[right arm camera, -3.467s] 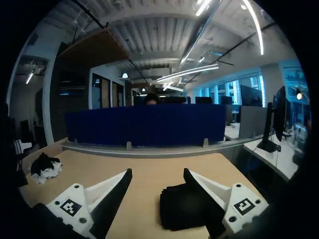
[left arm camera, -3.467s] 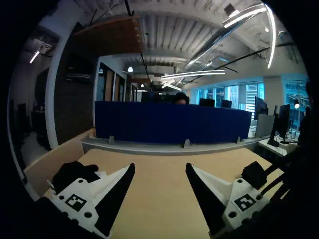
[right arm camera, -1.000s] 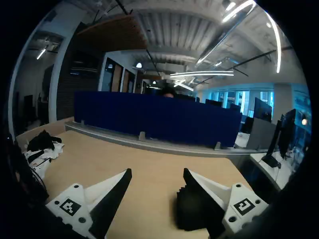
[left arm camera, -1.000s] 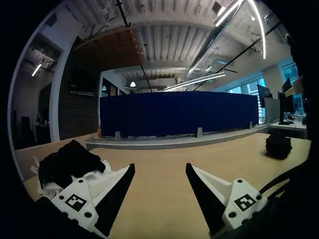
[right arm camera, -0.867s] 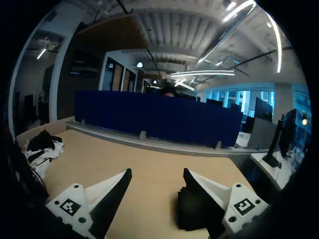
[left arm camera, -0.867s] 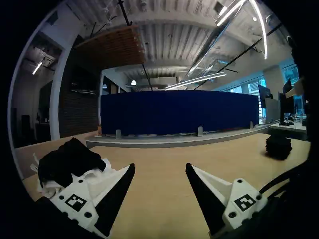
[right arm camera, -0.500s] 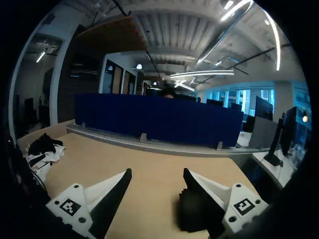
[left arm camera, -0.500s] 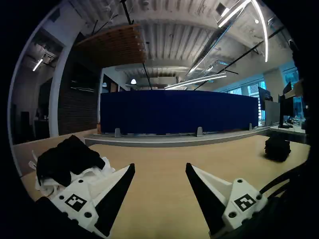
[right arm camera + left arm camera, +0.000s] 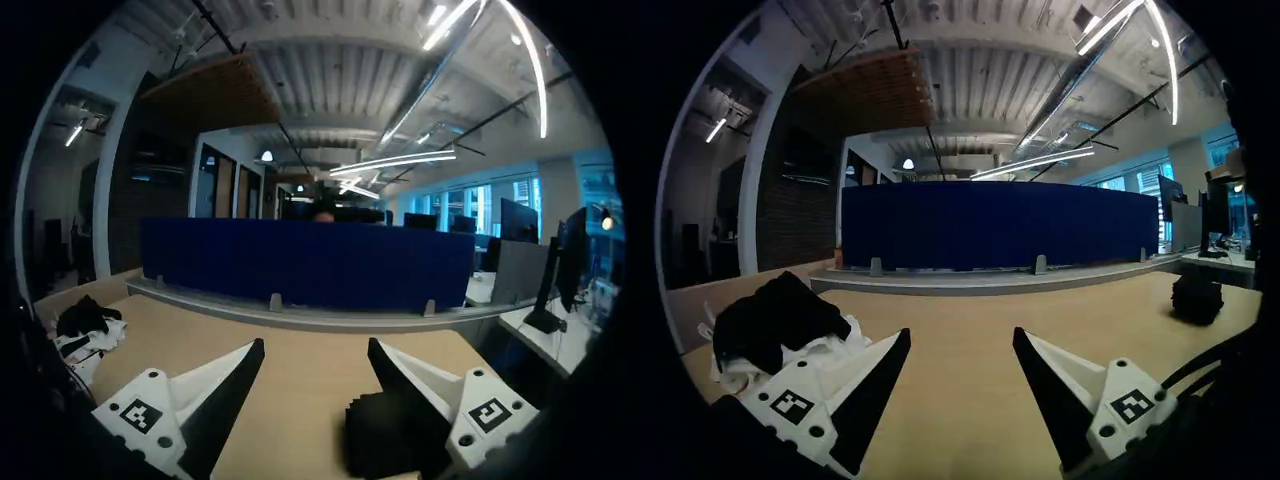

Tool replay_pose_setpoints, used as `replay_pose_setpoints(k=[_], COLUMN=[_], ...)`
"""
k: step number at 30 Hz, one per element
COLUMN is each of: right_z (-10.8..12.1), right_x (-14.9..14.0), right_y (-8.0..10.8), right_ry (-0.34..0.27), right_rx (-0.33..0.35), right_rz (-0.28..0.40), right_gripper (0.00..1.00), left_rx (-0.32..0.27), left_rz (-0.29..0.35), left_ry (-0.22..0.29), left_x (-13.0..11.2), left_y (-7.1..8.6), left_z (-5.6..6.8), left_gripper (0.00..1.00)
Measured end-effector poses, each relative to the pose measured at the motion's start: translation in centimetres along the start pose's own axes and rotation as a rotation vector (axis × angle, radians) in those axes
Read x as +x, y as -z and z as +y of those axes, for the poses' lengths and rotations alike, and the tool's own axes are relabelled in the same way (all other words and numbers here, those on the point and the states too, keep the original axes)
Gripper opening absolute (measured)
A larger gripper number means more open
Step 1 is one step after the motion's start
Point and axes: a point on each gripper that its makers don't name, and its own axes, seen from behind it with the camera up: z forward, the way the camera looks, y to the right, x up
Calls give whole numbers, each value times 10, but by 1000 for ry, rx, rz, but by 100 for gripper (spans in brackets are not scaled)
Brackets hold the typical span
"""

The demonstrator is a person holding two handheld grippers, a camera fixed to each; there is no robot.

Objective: Fold towel

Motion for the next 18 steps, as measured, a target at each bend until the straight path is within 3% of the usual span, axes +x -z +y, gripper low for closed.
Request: replay_pose_setpoints(k=[8, 18], right_z=[33, 60], right_x=[-7, -49], right_y=[-1, 3], right_ry=[-52, -118], right_rx=[-64, -97], right_rz=[26, 29], right_gripper=[100, 100], left_rx=[0, 0], left_rz=[0, 0], left_ry=[0, 0], left_x=[1, 2], left_y=[0, -1], left_z=[0, 0], left_gripper=[95, 95])
